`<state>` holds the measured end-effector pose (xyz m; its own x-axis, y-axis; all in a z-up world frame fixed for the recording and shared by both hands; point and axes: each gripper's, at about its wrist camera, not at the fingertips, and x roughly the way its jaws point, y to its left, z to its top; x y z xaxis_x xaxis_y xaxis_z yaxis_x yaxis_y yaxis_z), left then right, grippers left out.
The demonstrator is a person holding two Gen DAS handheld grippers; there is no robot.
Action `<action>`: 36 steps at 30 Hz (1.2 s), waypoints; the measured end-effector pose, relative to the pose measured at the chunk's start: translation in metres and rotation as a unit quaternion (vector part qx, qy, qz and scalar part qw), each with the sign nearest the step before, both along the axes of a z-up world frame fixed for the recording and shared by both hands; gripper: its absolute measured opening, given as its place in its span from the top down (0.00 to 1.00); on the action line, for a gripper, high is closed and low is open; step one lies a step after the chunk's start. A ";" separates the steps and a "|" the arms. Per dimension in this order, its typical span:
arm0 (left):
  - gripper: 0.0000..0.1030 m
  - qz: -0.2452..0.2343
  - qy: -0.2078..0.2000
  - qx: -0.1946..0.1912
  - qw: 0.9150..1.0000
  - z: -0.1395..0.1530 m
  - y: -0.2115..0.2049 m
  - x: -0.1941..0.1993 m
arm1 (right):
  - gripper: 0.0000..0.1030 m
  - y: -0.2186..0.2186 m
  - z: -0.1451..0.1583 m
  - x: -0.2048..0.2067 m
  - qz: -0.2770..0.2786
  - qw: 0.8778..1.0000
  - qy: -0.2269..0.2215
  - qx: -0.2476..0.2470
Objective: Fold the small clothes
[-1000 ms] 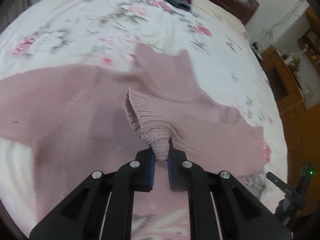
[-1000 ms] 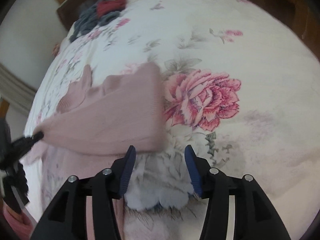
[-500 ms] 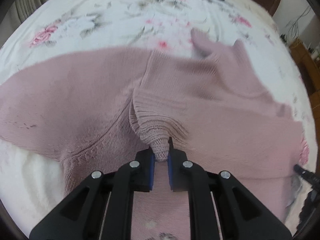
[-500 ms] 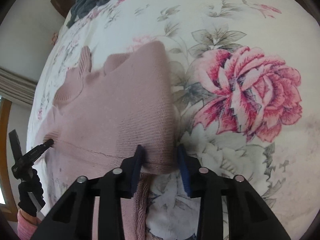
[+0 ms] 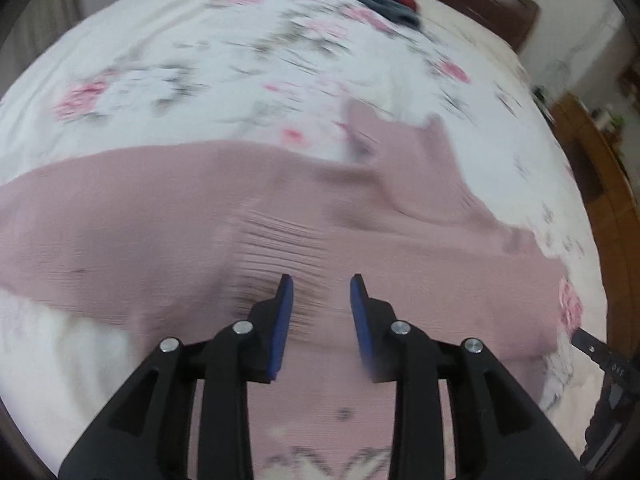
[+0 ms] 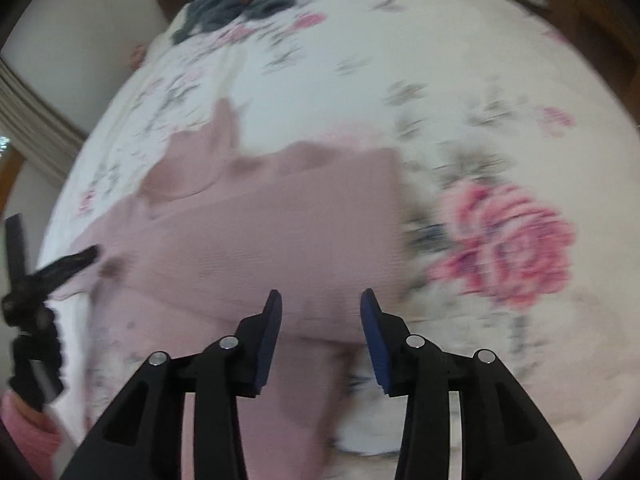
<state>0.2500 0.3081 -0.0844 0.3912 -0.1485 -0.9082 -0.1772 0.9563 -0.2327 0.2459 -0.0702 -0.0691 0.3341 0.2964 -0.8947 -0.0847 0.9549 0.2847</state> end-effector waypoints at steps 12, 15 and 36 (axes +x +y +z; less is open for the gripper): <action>0.68 -0.025 0.064 0.008 0.998 -0.067 -0.014 -0.001 | 0.61 0.019 -0.054 0.008 0.006 0.999 0.036 -0.037; 0.68 -0.027 0.067 0.009 0.997 -0.060 -0.013 -0.002 | 0.59 0.020 -0.049 0.007 0.003 0.999 0.038 -0.037; 0.48 0.301 -0.015 -0.037 0.953 -0.012 0.313 -0.146 | 0.41 0.150 -0.037 -0.052 0.150 0.988 0.029 -0.005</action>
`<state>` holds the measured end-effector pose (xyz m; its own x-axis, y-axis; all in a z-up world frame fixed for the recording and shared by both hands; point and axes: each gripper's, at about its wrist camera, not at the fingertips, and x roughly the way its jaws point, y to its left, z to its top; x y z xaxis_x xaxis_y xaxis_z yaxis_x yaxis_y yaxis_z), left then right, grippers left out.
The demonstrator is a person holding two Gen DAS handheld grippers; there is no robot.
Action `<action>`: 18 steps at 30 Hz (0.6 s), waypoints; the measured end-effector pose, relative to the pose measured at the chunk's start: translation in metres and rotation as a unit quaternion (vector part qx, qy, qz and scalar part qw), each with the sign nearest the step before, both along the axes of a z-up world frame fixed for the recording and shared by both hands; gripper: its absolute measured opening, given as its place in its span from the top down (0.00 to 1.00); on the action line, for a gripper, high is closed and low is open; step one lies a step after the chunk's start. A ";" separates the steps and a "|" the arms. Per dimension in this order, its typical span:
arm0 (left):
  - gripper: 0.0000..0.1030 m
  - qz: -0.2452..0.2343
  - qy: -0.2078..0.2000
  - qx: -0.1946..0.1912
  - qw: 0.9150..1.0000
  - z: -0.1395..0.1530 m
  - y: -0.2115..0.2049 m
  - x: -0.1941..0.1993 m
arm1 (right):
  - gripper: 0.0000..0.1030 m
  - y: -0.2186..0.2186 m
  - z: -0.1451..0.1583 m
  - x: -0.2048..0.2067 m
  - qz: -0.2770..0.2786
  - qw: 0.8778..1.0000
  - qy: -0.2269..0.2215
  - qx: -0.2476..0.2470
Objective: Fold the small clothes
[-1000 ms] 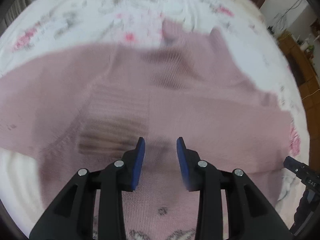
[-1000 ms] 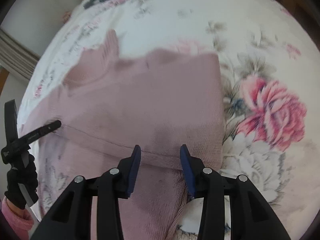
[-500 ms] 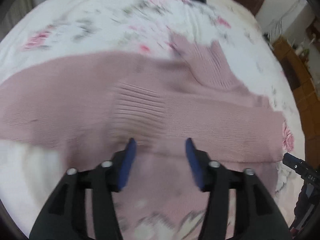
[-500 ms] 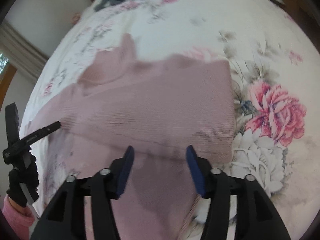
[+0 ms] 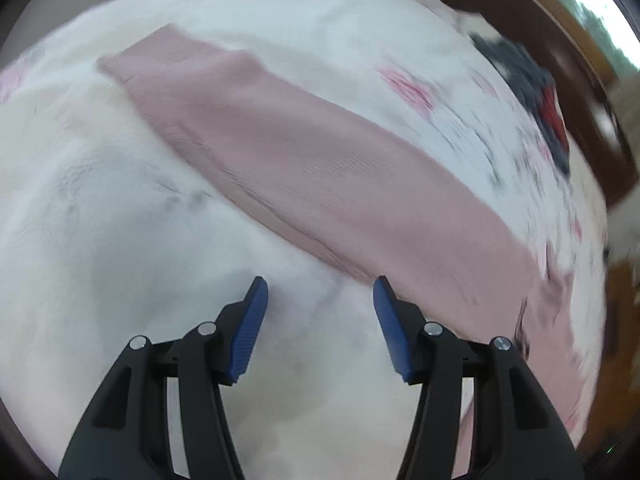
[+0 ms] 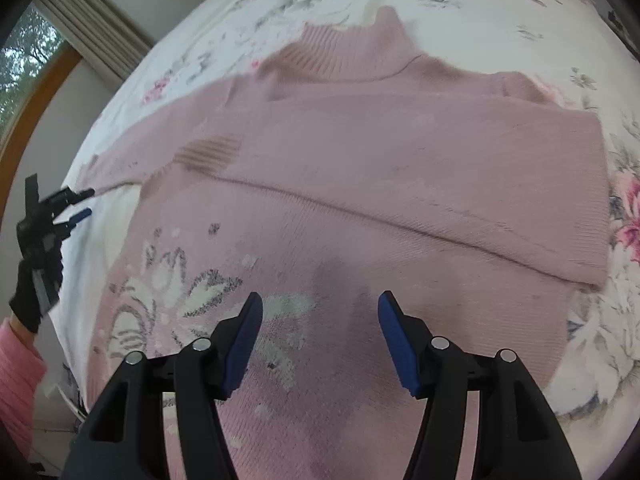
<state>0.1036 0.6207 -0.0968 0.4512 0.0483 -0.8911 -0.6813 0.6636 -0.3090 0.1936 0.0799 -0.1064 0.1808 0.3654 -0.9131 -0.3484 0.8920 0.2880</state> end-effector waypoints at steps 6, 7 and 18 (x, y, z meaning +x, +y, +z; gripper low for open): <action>0.48 0.058 -0.058 -0.038 0.996 -0.011 0.030 0.011 | 0.41 0.003 -0.016 0.003 -0.009 1.000 0.011 -0.011; 0.48 0.064 -0.062 -0.042 0.995 -0.014 0.033 0.016 | 0.41 0.002 -0.018 0.003 -0.010 1.000 0.010 -0.015; 0.88 0.058 -0.074 -0.022 0.995 -0.009 0.048 0.026 | 0.41 0.001 -0.029 0.003 -0.013 1.000 0.013 -0.022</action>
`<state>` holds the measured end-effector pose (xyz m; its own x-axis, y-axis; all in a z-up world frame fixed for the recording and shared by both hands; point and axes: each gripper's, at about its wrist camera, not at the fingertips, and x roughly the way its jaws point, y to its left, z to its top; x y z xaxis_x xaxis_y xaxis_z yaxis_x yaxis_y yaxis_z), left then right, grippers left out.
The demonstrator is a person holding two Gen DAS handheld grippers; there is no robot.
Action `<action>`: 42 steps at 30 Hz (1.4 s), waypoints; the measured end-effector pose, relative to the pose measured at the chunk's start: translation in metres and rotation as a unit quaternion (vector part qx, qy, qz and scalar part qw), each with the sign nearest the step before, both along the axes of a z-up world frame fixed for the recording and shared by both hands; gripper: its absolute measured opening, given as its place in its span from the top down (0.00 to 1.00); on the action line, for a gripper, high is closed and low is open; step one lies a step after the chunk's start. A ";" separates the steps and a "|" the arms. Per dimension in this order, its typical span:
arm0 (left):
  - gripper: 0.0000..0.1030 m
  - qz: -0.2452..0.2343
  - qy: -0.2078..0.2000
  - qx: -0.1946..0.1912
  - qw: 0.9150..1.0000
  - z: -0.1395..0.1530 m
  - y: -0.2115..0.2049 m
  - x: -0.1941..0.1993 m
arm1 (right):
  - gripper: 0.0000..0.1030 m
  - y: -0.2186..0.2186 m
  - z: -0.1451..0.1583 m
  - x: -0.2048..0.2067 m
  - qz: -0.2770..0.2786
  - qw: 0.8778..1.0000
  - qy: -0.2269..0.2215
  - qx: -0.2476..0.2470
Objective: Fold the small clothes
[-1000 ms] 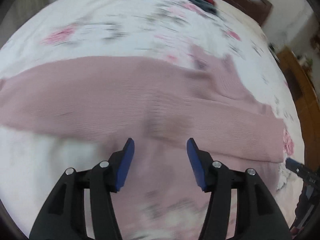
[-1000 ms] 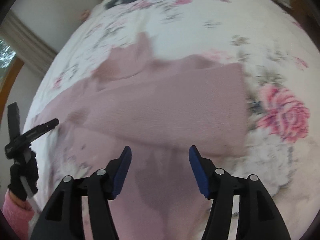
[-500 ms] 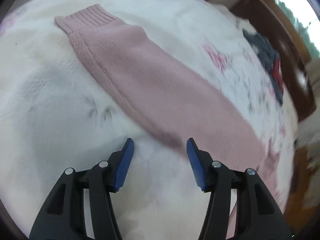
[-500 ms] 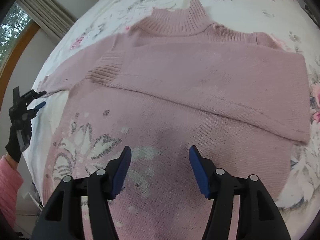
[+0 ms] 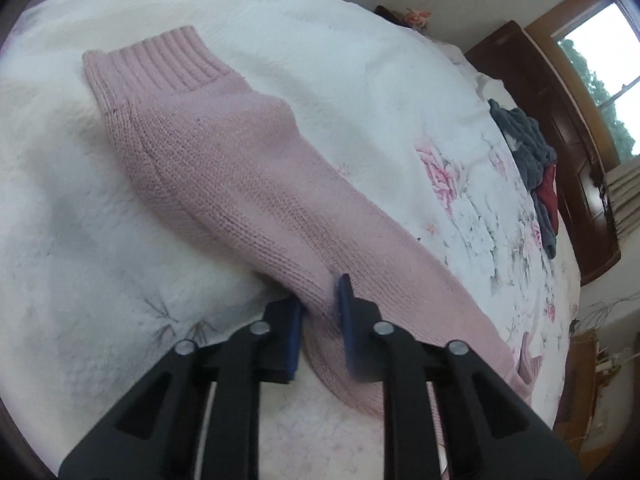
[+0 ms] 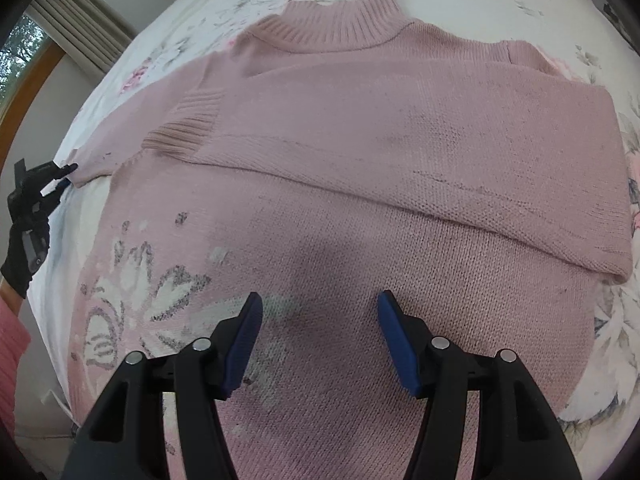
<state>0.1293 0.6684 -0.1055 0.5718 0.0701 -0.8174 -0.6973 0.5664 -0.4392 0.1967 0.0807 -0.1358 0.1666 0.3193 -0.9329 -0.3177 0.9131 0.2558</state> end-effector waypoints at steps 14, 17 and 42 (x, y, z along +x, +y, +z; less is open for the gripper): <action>0.92 -0.117 -0.066 0.045 0.990 0.061 -0.086 0.014 | 0.41 -0.007 0.014 -0.012 -0.001 1.000 -0.008 0.012; 0.92 -0.151 -0.075 0.047 0.984 0.068 -0.118 0.022 | 0.41 -0.011 0.022 -0.014 -0.001 1.000 -0.016 0.014; 0.87 -0.251 -0.020 -0.066 0.965 -0.042 -0.292 0.069 | 0.41 -0.047 0.022 -0.010 -0.029 0.999 -0.010 0.020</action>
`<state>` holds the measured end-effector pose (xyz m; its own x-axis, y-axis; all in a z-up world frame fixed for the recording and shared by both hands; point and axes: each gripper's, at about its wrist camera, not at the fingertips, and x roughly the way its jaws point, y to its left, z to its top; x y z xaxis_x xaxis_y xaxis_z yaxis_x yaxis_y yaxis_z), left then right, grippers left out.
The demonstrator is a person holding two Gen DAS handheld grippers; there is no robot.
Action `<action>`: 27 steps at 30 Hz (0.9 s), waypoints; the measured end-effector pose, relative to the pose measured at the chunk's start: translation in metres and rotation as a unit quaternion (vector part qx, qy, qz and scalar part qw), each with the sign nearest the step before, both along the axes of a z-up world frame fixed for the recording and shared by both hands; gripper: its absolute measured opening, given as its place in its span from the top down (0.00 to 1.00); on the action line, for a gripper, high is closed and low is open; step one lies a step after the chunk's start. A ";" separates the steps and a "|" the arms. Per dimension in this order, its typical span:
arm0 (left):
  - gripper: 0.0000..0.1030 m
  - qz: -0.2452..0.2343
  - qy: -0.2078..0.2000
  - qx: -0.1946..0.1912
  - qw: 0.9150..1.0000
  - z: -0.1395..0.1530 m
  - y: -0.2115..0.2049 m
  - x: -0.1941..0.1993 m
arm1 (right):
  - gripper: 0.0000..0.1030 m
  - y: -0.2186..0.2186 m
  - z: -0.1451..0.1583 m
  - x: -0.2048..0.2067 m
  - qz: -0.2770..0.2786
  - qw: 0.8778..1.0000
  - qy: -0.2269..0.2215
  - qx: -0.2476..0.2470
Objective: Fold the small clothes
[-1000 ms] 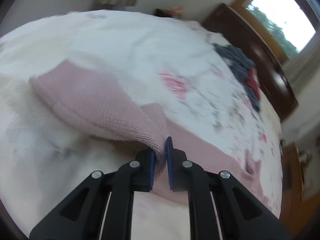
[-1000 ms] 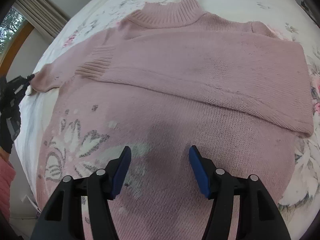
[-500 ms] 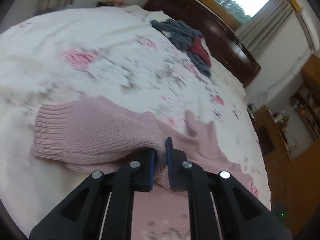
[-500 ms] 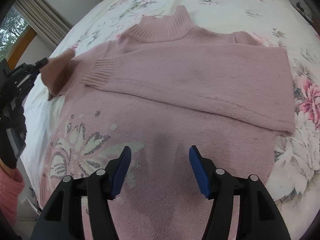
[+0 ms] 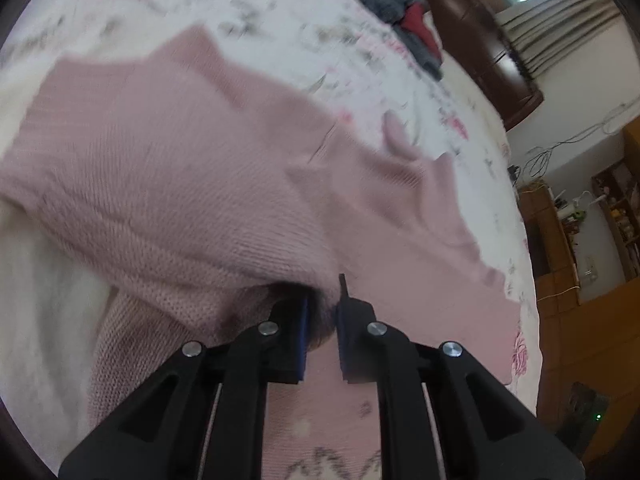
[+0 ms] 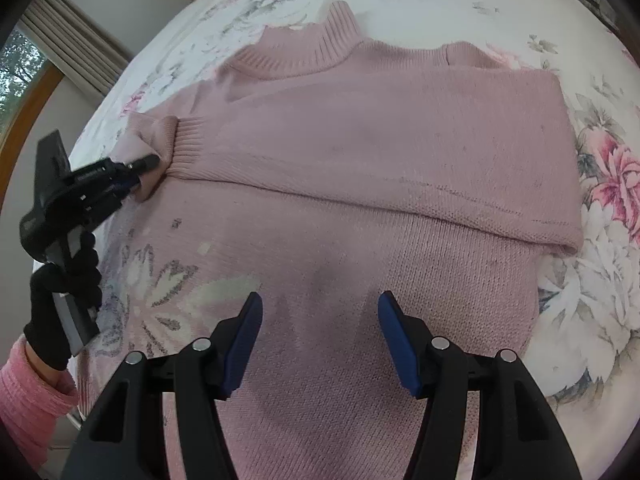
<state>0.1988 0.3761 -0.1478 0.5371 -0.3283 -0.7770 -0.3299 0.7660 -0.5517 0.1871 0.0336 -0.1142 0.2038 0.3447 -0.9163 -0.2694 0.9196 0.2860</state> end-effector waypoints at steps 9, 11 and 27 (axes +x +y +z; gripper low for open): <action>0.84 -0.044 -0.016 -0.026 0.999 0.034 0.031 -0.049 | 0.41 0.033 0.014 0.021 0.008 1.000 0.008 0.026; 0.79 -0.029 -0.026 -0.004 0.999 0.049 0.051 -0.063 | 0.41 0.056 0.021 0.034 0.020 0.999 0.011 0.045; 0.79 0.048 -0.044 0.051 0.997 0.082 0.136 -0.075 | 0.61 0.231 -0.032 0.113 0.040 0.984 0.130 0.111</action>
<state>0.1233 0.5122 -0.0653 0.6296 -0.1938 -0.7523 -0.3583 0.7868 -0.5025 0.2997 0.2645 -0.1465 -0.0640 0.5483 -0.8338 -0.2293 0.8051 0.5470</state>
